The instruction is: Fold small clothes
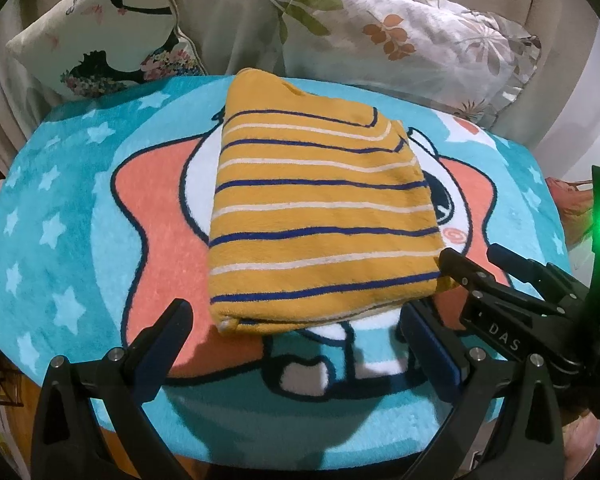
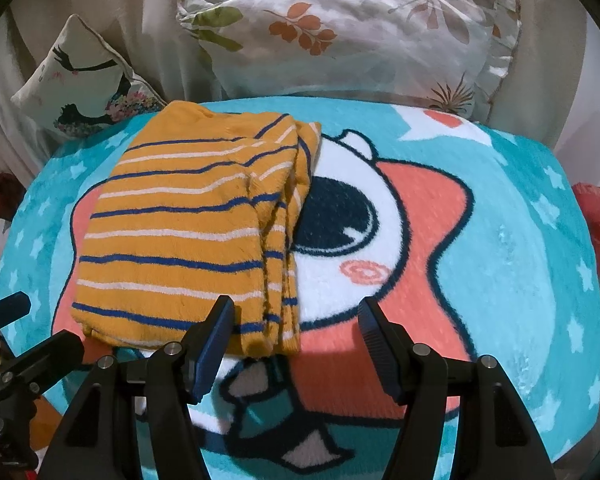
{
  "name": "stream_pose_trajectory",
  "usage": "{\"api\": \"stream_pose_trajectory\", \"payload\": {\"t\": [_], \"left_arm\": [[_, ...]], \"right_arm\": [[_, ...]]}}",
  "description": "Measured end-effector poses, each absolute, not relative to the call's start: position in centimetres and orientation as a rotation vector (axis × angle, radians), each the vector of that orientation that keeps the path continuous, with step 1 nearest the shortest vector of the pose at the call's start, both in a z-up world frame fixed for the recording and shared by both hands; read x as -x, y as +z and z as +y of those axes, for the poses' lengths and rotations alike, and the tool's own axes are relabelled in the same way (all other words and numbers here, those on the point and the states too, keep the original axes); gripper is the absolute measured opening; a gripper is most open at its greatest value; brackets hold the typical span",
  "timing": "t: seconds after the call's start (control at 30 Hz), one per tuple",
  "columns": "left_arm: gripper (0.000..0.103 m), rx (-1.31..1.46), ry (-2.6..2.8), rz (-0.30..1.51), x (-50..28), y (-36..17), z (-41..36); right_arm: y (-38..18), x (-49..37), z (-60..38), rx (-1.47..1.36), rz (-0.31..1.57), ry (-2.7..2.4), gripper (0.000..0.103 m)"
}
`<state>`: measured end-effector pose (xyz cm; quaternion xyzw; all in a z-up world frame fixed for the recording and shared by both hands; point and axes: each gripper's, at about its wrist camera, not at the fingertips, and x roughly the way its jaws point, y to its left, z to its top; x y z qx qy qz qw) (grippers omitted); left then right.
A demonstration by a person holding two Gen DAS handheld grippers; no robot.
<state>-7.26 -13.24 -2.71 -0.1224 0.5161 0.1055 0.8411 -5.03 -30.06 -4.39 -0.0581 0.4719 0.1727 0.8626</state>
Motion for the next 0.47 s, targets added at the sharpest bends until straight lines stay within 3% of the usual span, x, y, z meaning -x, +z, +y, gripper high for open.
{"api": "stream_pose_trajectory", "payload": {"t": [0.47], "left_arm": [[0.103, 0.302, 0.231, 1.118, 6.55, -3.63, -12.29]], "right_arm": [[-4.38, 4.63, -29.07, 0.138, 0.983, 0.369, 0.069]]}}
